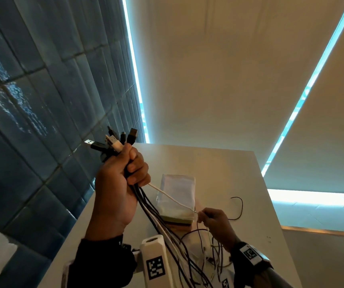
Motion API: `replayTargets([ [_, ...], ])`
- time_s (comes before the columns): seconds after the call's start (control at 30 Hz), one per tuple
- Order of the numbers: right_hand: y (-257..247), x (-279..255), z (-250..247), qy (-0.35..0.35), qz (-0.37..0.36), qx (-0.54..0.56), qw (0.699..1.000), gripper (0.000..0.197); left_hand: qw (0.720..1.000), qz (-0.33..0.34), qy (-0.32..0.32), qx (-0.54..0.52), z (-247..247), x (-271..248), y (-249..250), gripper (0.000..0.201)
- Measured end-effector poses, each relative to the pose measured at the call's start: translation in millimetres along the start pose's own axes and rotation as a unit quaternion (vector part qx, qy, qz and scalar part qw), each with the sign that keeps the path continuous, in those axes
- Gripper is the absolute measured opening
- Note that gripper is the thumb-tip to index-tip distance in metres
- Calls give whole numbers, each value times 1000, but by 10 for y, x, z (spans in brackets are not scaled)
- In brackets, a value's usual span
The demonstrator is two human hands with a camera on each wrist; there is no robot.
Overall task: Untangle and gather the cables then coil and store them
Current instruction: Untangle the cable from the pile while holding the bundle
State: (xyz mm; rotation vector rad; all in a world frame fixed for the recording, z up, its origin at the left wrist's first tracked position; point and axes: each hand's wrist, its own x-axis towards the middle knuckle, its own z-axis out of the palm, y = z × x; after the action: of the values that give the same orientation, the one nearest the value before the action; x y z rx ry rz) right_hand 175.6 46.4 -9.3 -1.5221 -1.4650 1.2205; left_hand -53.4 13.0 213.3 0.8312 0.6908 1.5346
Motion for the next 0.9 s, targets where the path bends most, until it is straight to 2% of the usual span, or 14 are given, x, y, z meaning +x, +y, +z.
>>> replayTargets([
  [0.07, -143, -14, -24, 37, -6, 7, 999, 25, 1000, -8, 7, 18, 7, 8, -1, 34],
  [0.17, -572, -72, -96, 77, -33, 115, 990, 18, 998, -28, 37, 47, 53, 5, -55, 32],
  [0.23, -883, -144, -151, 59, -69, 209, 974, 15, 996, -42, 54, 60, 69, 13, -89, 31],
  [0.33, -1248, -253, -173, 4, -140, 294, 946, 26, 990, -66, 74, 103, 108, 36, -172, 30],
  [0.43, -1454, -309, -125, -35, -209, 294, 932, 29, 979, -114, 72, 152, 187, 37, -271, 28],
  [0.57, -1502, -395, -75, -74, -265, 273, 922, 28, 975, -154, 57, 150, 215, 27, -324, 27],
  [0.73, -1502, -400, -142, -47, -272, 254, 927, 24, 963, -164, 34, 211, 244, -6, -295, 32],
  [0.83, -1470, -437, -243, -39, -262, 204, 942, 26, 959, -170, 23, 224, 222, -13, -300, 30],
  [0.9, -1355, -487, -356, -11, -251, 139, 958, 24, 960, -161, 25, 226, 209, -2, -274, 29],
])
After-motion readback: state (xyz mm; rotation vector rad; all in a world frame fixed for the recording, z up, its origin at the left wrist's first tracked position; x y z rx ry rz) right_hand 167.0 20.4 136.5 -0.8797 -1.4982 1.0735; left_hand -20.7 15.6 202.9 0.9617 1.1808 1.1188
